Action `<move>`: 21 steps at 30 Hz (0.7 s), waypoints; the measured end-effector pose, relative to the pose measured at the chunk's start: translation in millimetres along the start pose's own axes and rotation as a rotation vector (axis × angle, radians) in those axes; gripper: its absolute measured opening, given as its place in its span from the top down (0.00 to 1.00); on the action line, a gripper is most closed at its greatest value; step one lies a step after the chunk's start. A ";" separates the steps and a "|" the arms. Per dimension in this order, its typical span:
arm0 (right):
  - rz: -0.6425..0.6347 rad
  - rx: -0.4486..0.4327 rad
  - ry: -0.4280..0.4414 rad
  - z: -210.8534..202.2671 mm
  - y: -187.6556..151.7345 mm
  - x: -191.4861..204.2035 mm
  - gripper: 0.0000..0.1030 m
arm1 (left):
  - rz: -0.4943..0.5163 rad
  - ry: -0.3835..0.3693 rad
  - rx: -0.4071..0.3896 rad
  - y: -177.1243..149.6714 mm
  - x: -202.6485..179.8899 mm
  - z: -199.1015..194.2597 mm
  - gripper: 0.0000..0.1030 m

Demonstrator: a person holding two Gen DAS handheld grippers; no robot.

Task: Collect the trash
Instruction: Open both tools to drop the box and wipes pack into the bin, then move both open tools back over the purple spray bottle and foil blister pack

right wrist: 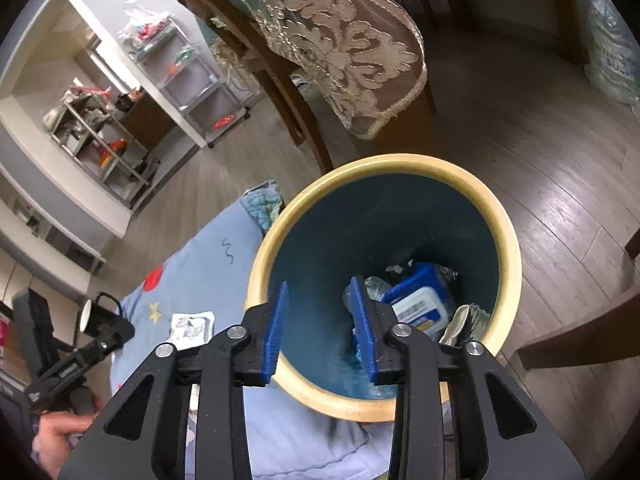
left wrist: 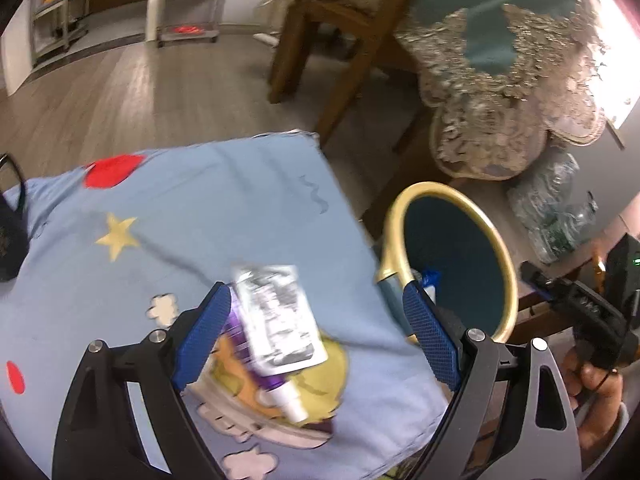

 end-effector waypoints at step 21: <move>-0.034 0.054 0.067 8.0 -15.8 29.6 0.51 | 0.091 0.067 0.260 -69.2 -6.8 54.3 0.17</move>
Point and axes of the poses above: each gripper's, at about its wrist camera, not at the fingertips, and z roughly the way its jaws point, x to its left, y to its top, the point moved 5 cm from there along z, roughly the way its jaws point, and after that the axes turned 14 degrees about z, right-handed, at the moved point
